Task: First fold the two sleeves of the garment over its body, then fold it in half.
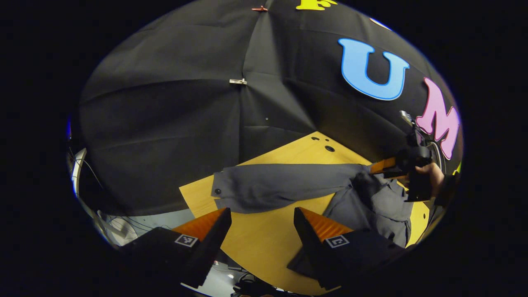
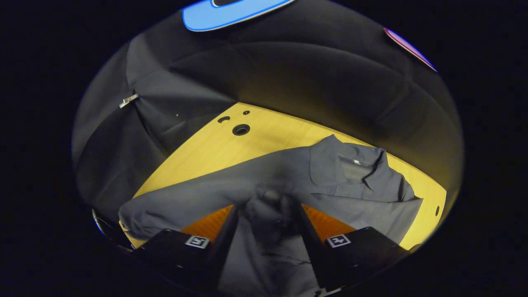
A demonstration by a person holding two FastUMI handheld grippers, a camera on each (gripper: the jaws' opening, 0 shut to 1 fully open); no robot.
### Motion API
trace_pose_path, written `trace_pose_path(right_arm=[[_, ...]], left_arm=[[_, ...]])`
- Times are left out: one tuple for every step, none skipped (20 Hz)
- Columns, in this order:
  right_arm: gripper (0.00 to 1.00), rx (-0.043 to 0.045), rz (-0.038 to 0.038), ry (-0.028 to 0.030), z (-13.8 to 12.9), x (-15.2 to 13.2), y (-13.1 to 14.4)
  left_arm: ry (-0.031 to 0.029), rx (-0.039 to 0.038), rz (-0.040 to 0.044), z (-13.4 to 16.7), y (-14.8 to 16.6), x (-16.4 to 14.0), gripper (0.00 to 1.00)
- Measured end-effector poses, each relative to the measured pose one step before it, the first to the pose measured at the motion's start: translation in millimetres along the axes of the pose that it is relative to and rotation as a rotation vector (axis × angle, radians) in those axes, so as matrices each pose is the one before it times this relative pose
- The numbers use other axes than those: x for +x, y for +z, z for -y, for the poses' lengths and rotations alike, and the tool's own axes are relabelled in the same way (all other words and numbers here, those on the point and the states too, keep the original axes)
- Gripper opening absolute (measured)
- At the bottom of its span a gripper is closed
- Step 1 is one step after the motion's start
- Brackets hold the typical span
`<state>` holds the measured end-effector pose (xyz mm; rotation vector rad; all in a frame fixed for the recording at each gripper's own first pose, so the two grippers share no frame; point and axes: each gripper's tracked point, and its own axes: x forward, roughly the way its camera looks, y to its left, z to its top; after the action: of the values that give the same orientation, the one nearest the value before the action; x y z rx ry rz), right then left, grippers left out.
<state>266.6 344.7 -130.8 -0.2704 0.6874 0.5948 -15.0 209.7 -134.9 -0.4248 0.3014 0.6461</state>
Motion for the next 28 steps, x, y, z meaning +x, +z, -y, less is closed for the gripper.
trace_pose_path(right_arm=[[0.98,0.00041,0.01570,-0.01193,5.42,-11.25,3.67],[1.00,-0.00195,0.02151,-0.01514,7.98,-11.80,4.69],[1.00,0.00137,0.01713,-0.01694,8.80,-11.95,2.89],[1.00,0.00421,0.01622,-0.01662,9.83,-14.00,1.29],[1.00,0.00806,0.01911,-0.01871,10.70,-15.09,2.12],[1.00,0.01103,0.02016,-0.02044,12.63,-13.27,1.62],[1.00,0.01562,0.02125,-0.02874,14.44,-14.55,-0.53],[1.00,0.02034,0.02099,-0.02835,15.36,-15.61,-2.57],[0.99,0.01738,0.01501,-0.02153,11.54,-12.07,-4.74],[1.00,0.01753,0.00815,-0.02823,15.44,-12.26,-7.98],[0.99,0.02031,0.00110,-0.03093,17.22,-13.06,-9.78],[0.99,0.02637,-0.00485,-0.02842,16.74,-13.07,-12.33],[0.99,0.02958,-0.01030,-0.02574,15.96,-13.31,-12.85],[1.00,0.03161,-0.01151,-0.02766,14.84,-11.79,-13.14],[1.00,0.03316,-0.00983,-0.02756,16.03,-11.40,-12.70],[1.00,0.03589,-0.00353,-0.02917,16.47,-11.04,-10.65],[1.00,0.04200,0.01232,-0.02970,15.43,-11.62,-6.02],[0.99,0.04242,0.01110,-0.02898,14.18,-10.30,-4.52],[1.00,0.03667,0.01102,-0.02703,12.38,-11.35,-3.63],[0.99,0.03123,0.01357,-0.01957,12.21,-8.27,-2.56],[0.99,0.01946,0.01427,-0.01868,12.34,-9.77,-1.89],[0.99,0.00299,0.01024,-0.02367,14.50,-9.45,-2.93],[0.99,-0.00771,0.00705,-0.02748,13.05,-5.87,-2.51],[0.99,-0.00338,0.00357,-0.02166,12.69,-7.05,-2.84],[0.99,0.00642,0.00021,-0.01210,9.59,-7.82,-2.57],[0.99,0.01151,0.00209,-0.00817,6.39,-7.73,-2.16],[0.99,0.00934,0.00262,-0.00481,5.56,-4.83,-2.45],[0.99,0.00277,0.00114,-0.00609,4.50,-2.26,-3.31]], left_arm=[[0.01290,0.00328,0.01245,-7.10,5.24,5.72,0.96],[0.01858,0.00771,0.01208,-8.56,2.93,7.04,0.96],[0.02443,0.00855,0.01441,-10.49,4.47,7.03,0.96],[0.01743,0.00655,0.00692,-7.87,2.19,8.25,0.96],[0.00898,0.00213,0.00159,-6.82,2.43,6.43,0.96],[0.00600,-0.00241,-0.00314,-6.06,-0.51,11.28,0.96],[0.00345,-0.00604,-0.00696,-5.84,-1.83,9.42,0.96],[0.00166,-0.00546,-0.00552,-5.34,-2.40,9.91,0.96],[0.00226,-0.00263,-0.01188,-5.19,-2.81,9.53,0.96],[0.00457,-0.00016,-0.01395,-5.97,-3.38,9.27,0.96],[-0.00452,0.00219,-0.00911,-2.61,-1.89,8.83,0.96],[-0.00919,0.00430,-0.00827,-1.00,-1.75,7.11,0.96],[-0.01061,0.00930,-0.00676,-1.04,0.98,7.97,0.96],[-0.00646,0.01336,-0.00483,-1.75,-1.33,7.02,0.96],[-0.00591,0.01274,-0.00597,-1.89,0.40,6.64,0.96],[-0.00538,0.00483,-0.00979,1.28,0.33,7.01,0.96],[-0.00412,-0.00735,-0.01444,1.98,-1.13,6.65,0.96],[-0.00668,-0.00930,-0.00749,2.99,-2.34,7.72,0.96],[0.00022,-0.00429,-0.00952,1.93,0.13,6.79,0.96],[0.00672,0.00453,-0.01467,1.34,-2.29,6.55,0.96],[0.00195,0.00640,-0.00913,3.01,0.09,5.22,0.96],[-0.00407,0.00645,-0.00843,5.75,-1.34,5.35,0.96],[-0.00439,0.00937,-0.00835,5.33,-0.20,5.33,0.96],[0.00160,0.01281,-0.01431,2.39,-3.31,3.76,0.96],[0.00121,0.00944,-0.01630,3.96,-2.29,4.29,0.96],[0.00005,0.00469,-0.01411,4.81,-2.51,4.60,0.96],[0.01909,0.01122,-0.00500,0.62,-0.47,1.59,0.96],[0.01318,0.01176,0.00492,0.65,-0.07,1.46,0.95]])
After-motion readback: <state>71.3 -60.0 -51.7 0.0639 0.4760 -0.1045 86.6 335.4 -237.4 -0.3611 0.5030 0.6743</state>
